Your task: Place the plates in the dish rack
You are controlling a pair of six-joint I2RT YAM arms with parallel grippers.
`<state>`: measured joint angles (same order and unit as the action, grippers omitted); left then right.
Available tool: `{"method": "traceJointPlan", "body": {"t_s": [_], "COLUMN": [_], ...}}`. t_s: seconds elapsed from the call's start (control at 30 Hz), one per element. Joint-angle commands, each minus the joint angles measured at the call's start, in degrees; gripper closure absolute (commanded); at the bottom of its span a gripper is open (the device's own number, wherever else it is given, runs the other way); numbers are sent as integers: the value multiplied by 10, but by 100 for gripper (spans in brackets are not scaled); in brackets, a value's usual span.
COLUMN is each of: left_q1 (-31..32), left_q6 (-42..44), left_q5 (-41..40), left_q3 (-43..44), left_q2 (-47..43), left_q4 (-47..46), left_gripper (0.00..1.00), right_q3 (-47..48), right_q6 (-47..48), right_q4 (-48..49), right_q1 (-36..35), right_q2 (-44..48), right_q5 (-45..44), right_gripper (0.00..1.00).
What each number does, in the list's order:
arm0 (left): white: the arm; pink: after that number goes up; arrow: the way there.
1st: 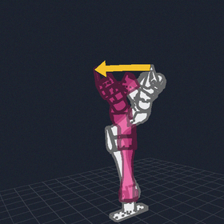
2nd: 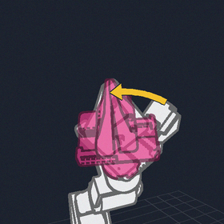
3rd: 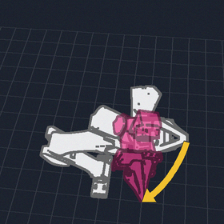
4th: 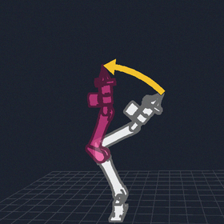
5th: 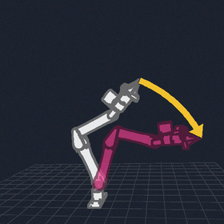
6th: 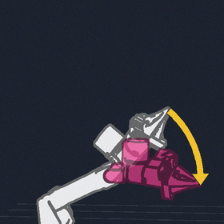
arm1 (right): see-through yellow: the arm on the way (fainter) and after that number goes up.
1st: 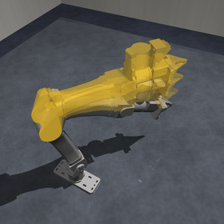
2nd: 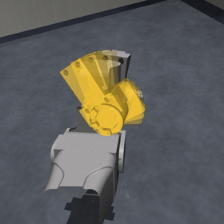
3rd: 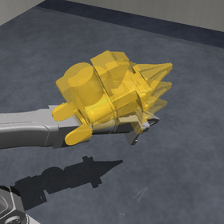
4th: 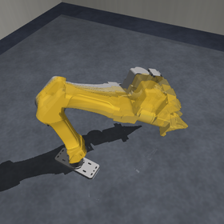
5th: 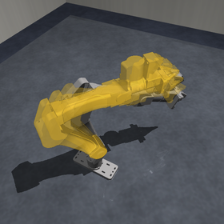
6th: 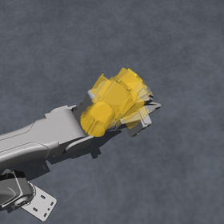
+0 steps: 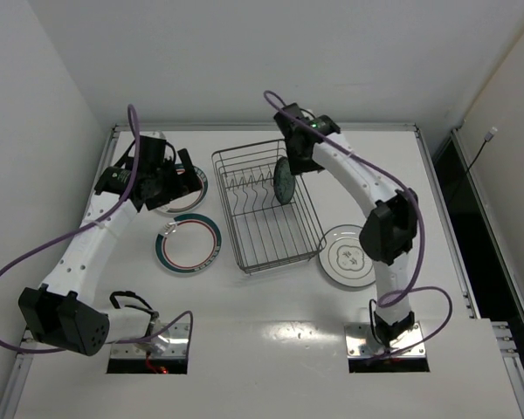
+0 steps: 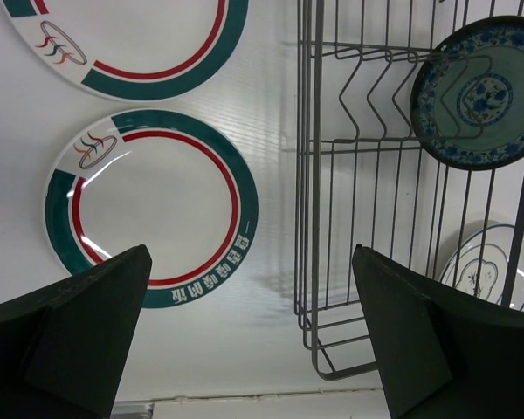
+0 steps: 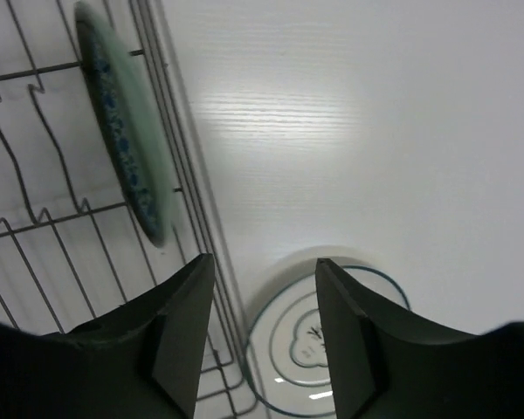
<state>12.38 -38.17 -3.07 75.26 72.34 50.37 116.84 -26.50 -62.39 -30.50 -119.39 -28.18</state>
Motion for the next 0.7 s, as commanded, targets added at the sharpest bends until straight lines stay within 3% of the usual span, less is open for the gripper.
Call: {"method": "traceJointPlan", "body": {"t_s": [0.0,0.13,0.2,0.23,0.27,0.33,0.67], "left_q1": [-5,-5,-5,-5,-5,-5,-5], "left_q6": [5,5,5,5,-1,-1,-1], "left_q5": [7,18,18,24,24,35,35], "left_q3": [13,8,2,2,-3,-3,-13], "left_q2": [2,13,13,19,19,19,19], "left_q4": [-13,-33,-40,-45,-50,-50,-51], "left_gripper": [0,0,0,0,0,0,0], "right_q3": [22,-118,-268,-360,-403,-505,-666], "right_q6": [25,25,18,10,5,5,4], "right_q4": [-38,-17,29,44,57,88,114], "right_q1": [53,139,193,258,291,378,459], "right_q2": [116,230,304,324,343,390,423], "right_q5": [14,70,151,185,250,297,305], "right_gripper": [52,49,49,49,49,49,45]}}
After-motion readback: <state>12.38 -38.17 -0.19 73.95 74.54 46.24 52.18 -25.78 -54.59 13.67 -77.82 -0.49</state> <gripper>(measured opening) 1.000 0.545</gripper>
